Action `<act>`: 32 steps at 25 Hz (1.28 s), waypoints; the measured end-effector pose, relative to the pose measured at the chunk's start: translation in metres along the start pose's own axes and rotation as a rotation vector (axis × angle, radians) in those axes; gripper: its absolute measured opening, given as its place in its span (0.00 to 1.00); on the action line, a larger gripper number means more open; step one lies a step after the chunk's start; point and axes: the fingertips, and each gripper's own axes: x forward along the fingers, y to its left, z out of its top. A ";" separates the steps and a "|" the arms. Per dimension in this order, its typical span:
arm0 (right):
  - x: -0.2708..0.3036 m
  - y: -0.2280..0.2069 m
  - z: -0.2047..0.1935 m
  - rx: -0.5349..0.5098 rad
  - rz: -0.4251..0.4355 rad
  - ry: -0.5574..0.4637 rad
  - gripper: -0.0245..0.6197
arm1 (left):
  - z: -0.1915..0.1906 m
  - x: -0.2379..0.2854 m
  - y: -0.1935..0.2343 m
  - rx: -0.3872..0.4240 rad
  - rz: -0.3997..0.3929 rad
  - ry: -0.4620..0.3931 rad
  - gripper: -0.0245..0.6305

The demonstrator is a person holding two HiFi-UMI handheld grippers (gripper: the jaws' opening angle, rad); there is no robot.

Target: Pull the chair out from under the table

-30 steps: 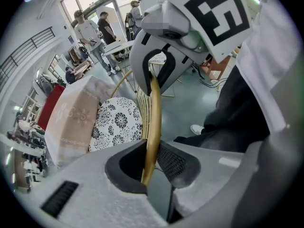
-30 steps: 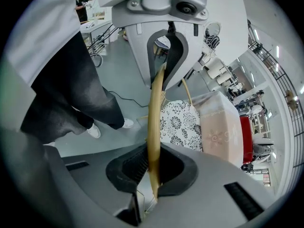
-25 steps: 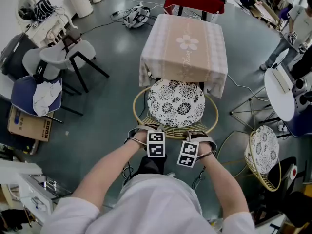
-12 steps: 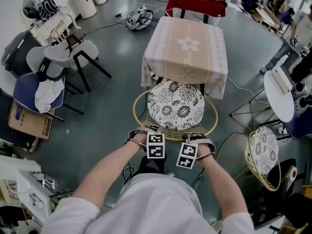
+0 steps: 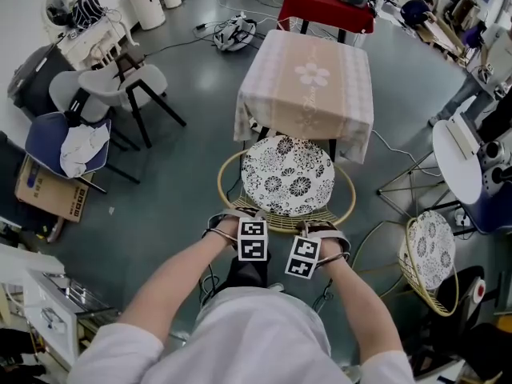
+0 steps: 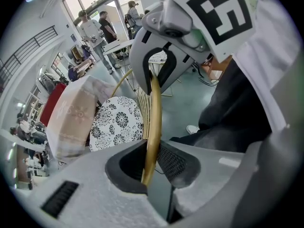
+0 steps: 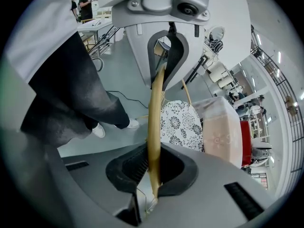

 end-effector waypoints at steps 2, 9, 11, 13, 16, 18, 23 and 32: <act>-0.002 0.003 0.002 -0.002 0.002 -0.003 0.08 | -0.001 -0.001 -0.002 -0.005 0.008 0.007 0.13; -0.007 0.016 0.004 -0.003 0.010 -0.003 0.08 | -0.001 -0.003 -0.017 -0.012 0.012 0.023 0.13; -0.007 0.015 0.004 -0.003 0.010 -0.001 0.08 | -0.001 -0.003 -0.016 -0.012 0.010 0.027 0.13; -0.007 0.014 0.003 -0.001 0.014 0.003 0.08 | 0.000 -0.003 -0.015 -0.008 0.004 0.034 0.13; -0.008 0.015 0.003 0.001 0.017 0.002 0.08 | 0.000 -0.003 -0.016 -0.008 -0.003 0.033 0.13; -0.007 0.015 0.003 -0.001 0.018 -0.002 0.08 | 0.000 -0.003 -0.016 -0.009 -0.004 0.033 0.13; -0.006 0.014 0.003 0.001 0.017 0.001 0.08 | -0.001 -0.003 -0.014 -0.016 0.010 0.026 0.13; -0.010 0.025 0.009 0.004 0.030 0.005 0.08 | -0.003 -0.006 -0.025 0.008 0.009 0.033 0.13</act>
